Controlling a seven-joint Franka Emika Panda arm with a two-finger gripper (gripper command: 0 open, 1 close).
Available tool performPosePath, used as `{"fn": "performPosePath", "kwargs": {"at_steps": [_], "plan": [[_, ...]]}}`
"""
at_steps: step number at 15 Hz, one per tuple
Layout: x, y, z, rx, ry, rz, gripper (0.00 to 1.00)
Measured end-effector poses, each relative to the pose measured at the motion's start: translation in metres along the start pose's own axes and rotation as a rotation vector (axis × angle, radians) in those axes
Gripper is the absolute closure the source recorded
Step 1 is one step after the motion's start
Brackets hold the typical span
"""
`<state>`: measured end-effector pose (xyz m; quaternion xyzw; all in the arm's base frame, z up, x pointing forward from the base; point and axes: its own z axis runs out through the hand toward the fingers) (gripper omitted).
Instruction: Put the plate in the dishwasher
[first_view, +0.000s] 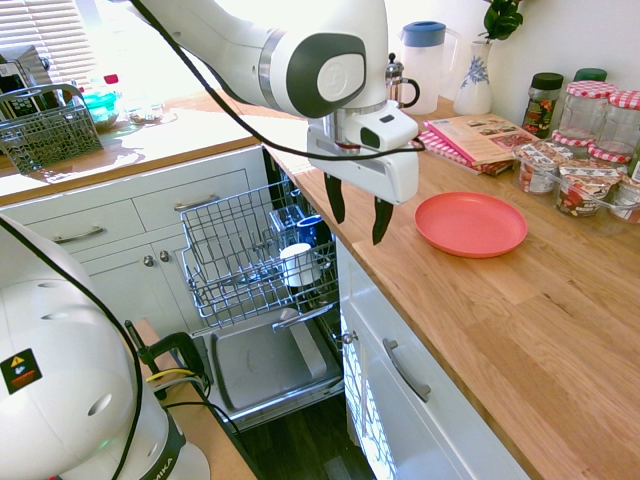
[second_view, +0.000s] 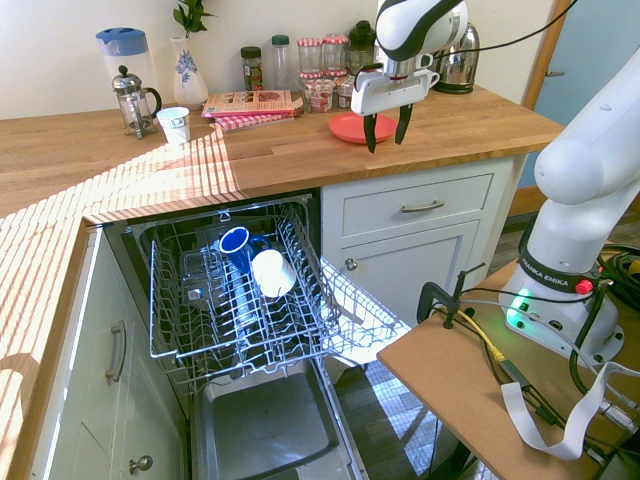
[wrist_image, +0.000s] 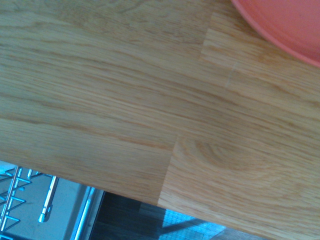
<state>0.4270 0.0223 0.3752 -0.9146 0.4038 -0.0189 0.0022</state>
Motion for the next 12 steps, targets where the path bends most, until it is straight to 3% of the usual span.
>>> {"fn": "performPosePath", "kwargs": {"at_steps": [3,6,9,12], "plan": [[0.011,0.009,0.001,0.013,-0.017,0.024,0.0],[0.061,0.059,-0.001,0.074,-0.046,0.106,0.0],[0.104,0.105,-0.001,0.195,-0.049,0.192,0.0],[0.149,0.121,0.001,0.352,-0.054,0.259,0.0]]}}
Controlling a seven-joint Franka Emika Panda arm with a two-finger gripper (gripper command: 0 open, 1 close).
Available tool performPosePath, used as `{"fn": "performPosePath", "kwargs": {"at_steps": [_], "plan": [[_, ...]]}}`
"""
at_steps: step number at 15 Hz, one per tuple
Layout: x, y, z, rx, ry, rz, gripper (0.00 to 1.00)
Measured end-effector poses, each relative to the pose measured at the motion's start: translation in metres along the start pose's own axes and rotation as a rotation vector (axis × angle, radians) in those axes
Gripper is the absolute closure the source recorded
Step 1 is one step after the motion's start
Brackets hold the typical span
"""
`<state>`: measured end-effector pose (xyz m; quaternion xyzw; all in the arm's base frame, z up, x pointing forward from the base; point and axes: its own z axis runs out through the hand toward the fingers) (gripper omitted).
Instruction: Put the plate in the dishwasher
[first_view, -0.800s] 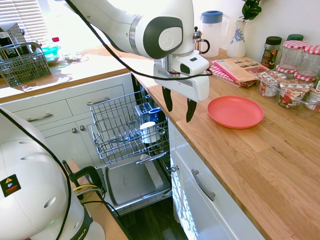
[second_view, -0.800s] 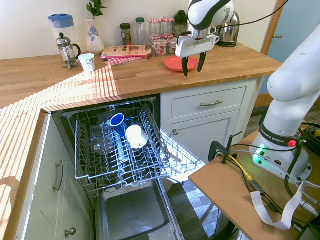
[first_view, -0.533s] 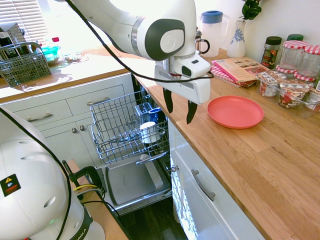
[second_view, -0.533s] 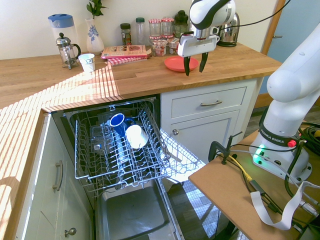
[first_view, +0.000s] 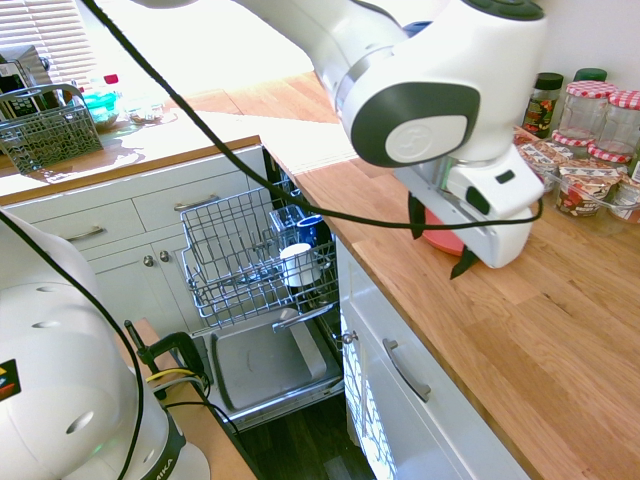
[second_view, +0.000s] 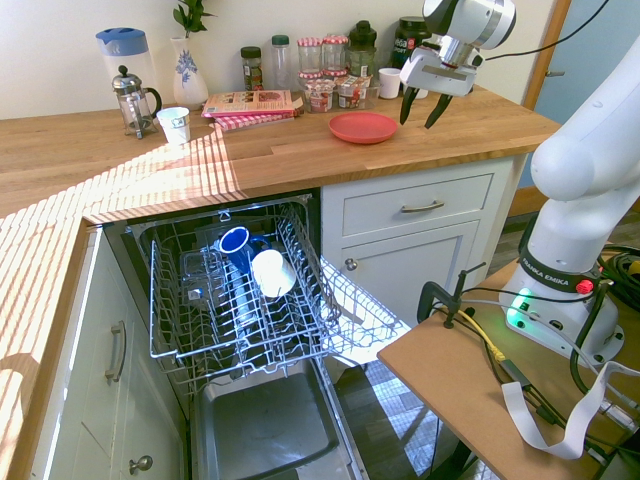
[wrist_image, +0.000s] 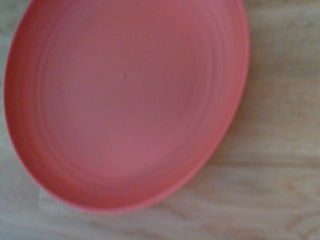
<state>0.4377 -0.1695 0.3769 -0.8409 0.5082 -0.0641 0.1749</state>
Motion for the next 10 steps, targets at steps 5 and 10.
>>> {"fn": "performPosePath", "kwargs": {"at_steps": [5,10], "plan": [[0.055,-0.039,0.029,0.048,-0.069,0.025,1.0],[0.075,-0.063,0.054,0.086,-0.115,0.02,1.0]]}}
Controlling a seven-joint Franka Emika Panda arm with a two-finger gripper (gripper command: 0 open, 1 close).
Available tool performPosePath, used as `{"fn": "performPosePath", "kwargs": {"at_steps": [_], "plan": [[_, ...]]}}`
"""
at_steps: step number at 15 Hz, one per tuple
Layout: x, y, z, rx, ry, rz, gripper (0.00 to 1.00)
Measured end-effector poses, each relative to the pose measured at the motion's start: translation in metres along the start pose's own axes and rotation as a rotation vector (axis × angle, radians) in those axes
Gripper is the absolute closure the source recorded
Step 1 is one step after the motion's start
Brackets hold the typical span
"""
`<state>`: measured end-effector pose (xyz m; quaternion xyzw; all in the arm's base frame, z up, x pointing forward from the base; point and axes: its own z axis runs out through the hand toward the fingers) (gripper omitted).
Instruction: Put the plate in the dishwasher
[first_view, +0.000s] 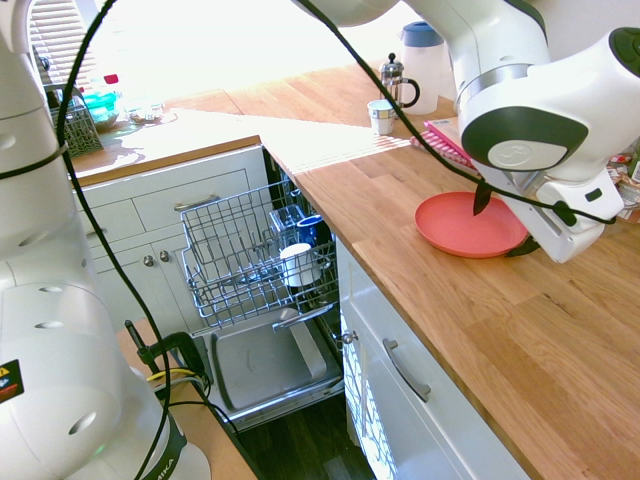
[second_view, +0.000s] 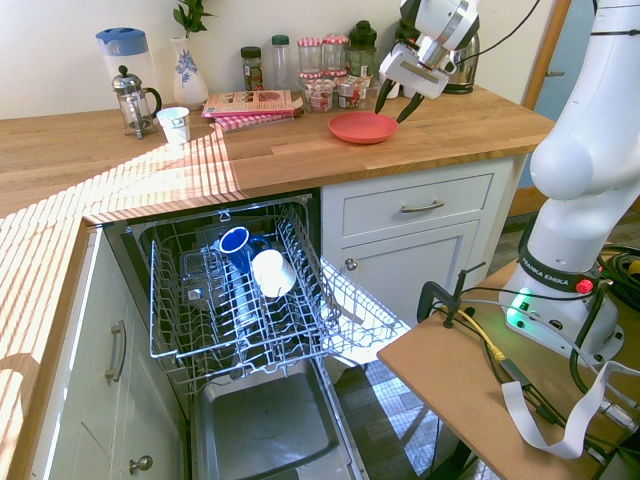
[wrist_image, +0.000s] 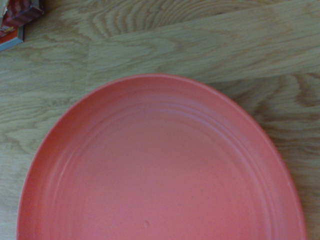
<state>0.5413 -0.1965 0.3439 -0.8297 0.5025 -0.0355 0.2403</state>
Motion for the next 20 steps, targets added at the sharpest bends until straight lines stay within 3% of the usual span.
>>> {"fn": "performPosePath", "kwargs": {"at_steps": [20], "plan": [[0.02,-0.01,0.034,-0.033,-0.075,-0.001,1.0]]}}
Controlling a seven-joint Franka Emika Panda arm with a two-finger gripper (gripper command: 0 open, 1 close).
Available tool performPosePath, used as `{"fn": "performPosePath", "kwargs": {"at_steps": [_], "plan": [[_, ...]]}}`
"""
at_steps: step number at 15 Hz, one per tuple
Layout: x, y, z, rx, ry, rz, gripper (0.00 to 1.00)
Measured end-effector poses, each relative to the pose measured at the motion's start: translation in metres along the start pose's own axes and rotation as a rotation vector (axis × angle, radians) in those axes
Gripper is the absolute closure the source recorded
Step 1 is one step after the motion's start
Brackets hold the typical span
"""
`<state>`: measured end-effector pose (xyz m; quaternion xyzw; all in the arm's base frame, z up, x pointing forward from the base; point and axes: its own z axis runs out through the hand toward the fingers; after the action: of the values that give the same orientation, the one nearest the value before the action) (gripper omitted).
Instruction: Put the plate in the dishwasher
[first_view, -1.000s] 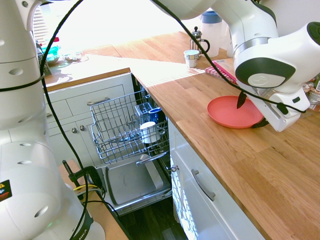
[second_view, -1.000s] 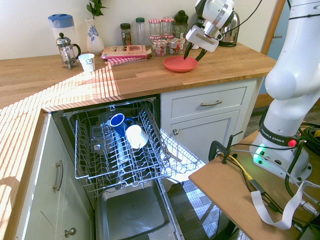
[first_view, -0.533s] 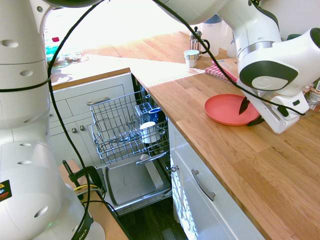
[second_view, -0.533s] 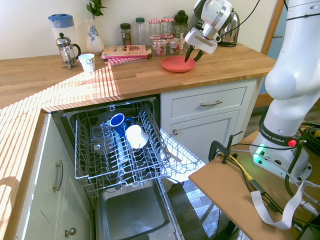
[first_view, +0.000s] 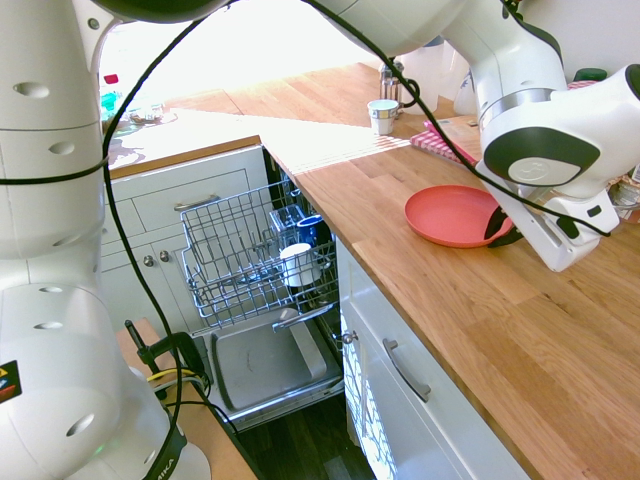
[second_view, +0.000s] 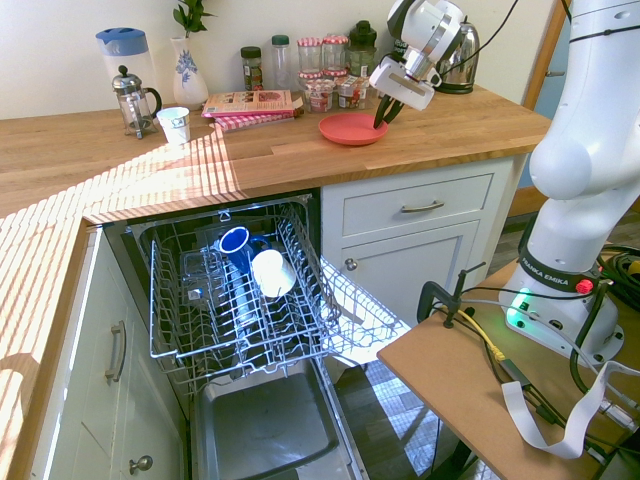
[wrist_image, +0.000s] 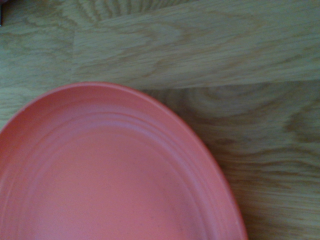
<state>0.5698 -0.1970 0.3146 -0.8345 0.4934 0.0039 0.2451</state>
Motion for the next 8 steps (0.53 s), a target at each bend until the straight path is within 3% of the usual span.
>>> {"fn": "performPosePath", "kwargs": {"at_steps": [5,8], "plan": [[-0.03,-0.036,-0.028,-0.053,0.047,-0.097,1.0],[-0.131,-0.116,-0.073,-0.153,0.158,-0.248,1.0]]}}
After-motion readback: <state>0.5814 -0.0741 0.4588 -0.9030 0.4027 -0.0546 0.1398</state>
